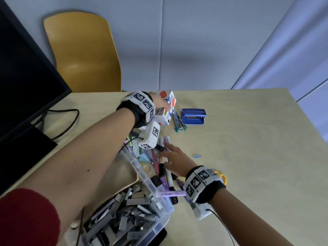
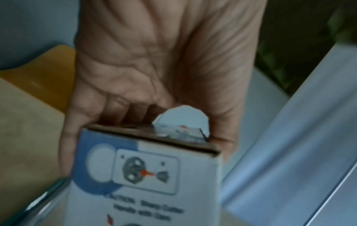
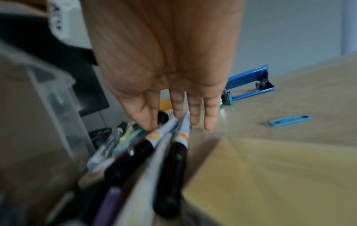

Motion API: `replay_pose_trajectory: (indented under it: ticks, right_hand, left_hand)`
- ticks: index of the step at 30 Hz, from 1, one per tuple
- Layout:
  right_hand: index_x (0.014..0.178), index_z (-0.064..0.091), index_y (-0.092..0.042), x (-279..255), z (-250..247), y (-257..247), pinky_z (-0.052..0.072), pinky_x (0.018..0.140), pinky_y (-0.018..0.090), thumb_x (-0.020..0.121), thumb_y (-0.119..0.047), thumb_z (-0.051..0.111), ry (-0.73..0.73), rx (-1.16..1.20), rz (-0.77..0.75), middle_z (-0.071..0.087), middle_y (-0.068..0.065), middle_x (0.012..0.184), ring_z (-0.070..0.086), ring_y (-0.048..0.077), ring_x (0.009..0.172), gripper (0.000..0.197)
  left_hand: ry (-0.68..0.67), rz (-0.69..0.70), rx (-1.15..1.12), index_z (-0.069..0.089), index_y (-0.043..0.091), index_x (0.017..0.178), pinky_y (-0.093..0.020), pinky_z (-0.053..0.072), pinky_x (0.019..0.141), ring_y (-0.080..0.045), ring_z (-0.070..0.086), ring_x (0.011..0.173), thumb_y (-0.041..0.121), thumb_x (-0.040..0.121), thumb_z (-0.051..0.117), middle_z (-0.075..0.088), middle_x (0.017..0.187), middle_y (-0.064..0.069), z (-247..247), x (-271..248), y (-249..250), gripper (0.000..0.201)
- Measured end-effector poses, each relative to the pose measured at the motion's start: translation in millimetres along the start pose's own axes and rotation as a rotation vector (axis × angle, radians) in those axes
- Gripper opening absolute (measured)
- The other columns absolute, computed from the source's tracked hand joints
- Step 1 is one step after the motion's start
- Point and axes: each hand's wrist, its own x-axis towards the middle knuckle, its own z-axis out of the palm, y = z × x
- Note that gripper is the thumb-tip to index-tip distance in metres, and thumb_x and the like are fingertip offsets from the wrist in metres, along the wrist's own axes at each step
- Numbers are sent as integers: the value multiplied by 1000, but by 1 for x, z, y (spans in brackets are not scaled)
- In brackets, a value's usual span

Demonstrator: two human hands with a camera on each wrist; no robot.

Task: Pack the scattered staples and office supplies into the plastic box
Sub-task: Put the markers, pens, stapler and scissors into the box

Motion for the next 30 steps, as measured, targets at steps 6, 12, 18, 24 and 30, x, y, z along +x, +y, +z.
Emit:
replay_pose_trajectory:
  ticks: [6,12,18,24,30]
  right_hand:
    - [112,64,-8,-5,-45,-16,35,93,20,87,-6,54,402,251,-14,58,10,118,54,21,109,26]
    - [135,36,-18,-28,-94,-58,50,84,24,79,-10,70,503,635,-175,53,-3,120,57,13,102,66]
    - [131,35,-25,-47,-100,-106,49,94,31,73,-4,72,316,802,-357,58,9,123,58,21,111,72]
    - [115,48,-28,-53,-75,-145,55,79,32,70,-14,78,392,667,-319,60,8,112,61,19,89,56]
    - [107,55,-27,-58,-52,-181,49,78,32,69,-37,77,435,247,-198,58,-5,94,57,17,86,45]
  left_hand:
    - [-127,-16,-561,58,17,84,-16,51,49,-14,65,51,39,87,53,68,61,-3,-32,-48,-29,23]
    - [-250,95,-947,66,18,93,-31,47,76,-21,63,76,36,77,54,69,84,-5,-38,-101,-77,26]
    - [-277,131,-1100,63,19,99,-29,48,69,-16,64,71,37,86,43,70,83,-1,-27,-135,-111,30]
    - [-147,37,-1135,63,16,86,-19,53,56,-12,65,60,37,94,42,70,74,-2,-29,-153,-148,31]
    - [137,-157,-369,44,17,65,-17,33,28,-3,43,27,23,97,45,44,59,0,-31,-158,-212,32]
